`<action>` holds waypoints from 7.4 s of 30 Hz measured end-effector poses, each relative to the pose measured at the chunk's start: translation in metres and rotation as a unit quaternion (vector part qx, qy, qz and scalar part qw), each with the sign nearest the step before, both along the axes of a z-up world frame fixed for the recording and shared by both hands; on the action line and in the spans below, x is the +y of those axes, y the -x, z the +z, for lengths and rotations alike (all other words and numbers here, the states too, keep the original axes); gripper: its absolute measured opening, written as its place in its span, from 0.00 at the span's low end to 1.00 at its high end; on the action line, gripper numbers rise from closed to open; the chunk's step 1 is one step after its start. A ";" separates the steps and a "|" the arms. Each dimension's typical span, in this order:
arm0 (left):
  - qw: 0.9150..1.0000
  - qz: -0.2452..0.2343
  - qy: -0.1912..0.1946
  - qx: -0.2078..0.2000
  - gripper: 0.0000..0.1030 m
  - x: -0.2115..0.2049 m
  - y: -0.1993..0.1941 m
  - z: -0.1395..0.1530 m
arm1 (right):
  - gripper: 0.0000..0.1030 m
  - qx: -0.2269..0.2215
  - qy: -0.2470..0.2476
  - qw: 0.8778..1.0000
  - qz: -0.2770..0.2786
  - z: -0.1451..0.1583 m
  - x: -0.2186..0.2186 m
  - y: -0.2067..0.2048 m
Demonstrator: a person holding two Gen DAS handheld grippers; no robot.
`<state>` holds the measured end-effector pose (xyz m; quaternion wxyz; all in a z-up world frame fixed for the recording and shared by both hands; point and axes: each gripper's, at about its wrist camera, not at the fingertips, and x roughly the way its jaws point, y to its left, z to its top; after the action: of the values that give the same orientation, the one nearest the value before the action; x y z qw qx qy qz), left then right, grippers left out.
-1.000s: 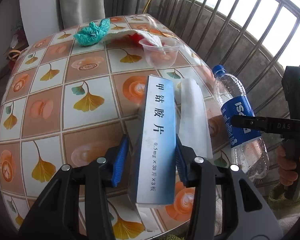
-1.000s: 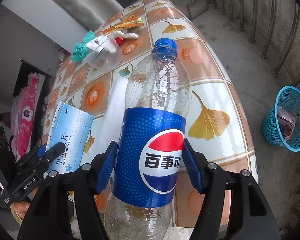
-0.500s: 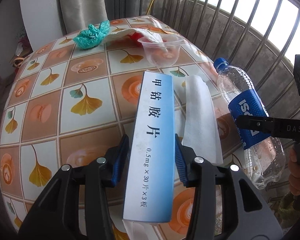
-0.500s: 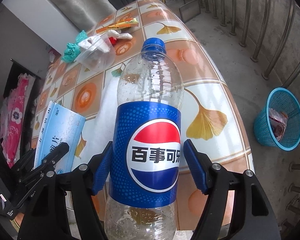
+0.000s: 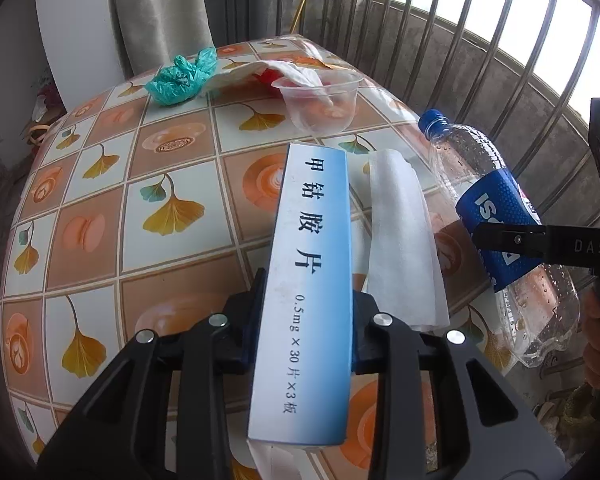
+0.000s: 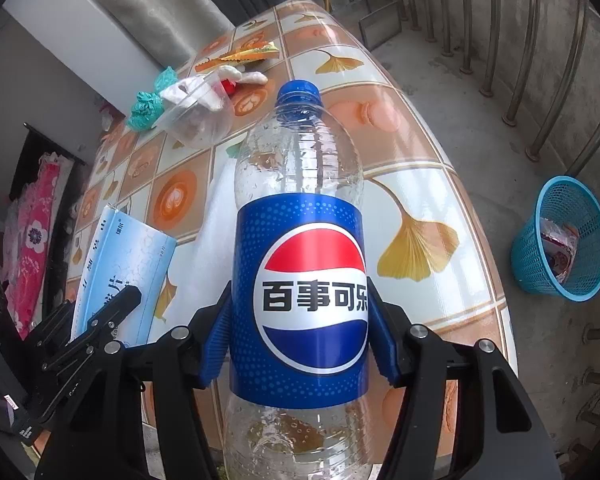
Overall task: Collect trash
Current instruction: 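Grasp the white medicine box with the left tool, then carry the medicine box and Pepsi bottle to the wastebasket and release both, then move both open tools back toward the green bag and snack packet, then grasp the green plastic bag with the left tool while the right tool grasps the snack packet, then carry the green bag and snack packet to the wastebasket and release both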
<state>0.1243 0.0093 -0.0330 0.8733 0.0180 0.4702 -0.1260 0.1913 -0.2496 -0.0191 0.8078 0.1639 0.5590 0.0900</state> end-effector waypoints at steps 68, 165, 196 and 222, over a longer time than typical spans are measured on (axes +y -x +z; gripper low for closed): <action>0.931 -0.332 0.095 0.118 0.71 -0.468 -0.093 -0.025 | 0.74 0.069 -0.256 0.808 -0.526 -0.208 -0.412 0.119; 0.949 0.164 0.258 0.078 0.13 0.138 -0.276 -0.013 | 0.11 0.074 -0.410 0.905 -0.088 -0.028 -0.029 -0.236; 0.959 0.059 0.276 -0.035 0.08 0.120 -0.120 0.105 | 0.10 0.003 -0.490 0.870 -0.054 0.035 -0.059 -0.131; 0.957 -0.198 0.201 0.061 0.08 -0.219 -0.058 0.072 | 0.10 -0.087 -0.478 0.822 -0.296 -0.026 -0.318 0.106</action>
<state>0.1826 -0.2095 0.0393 0.7863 -0.0733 0.4740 -0.3894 0.0851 -0.5677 -0.0451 0.6612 0.6790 0.2972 0.1162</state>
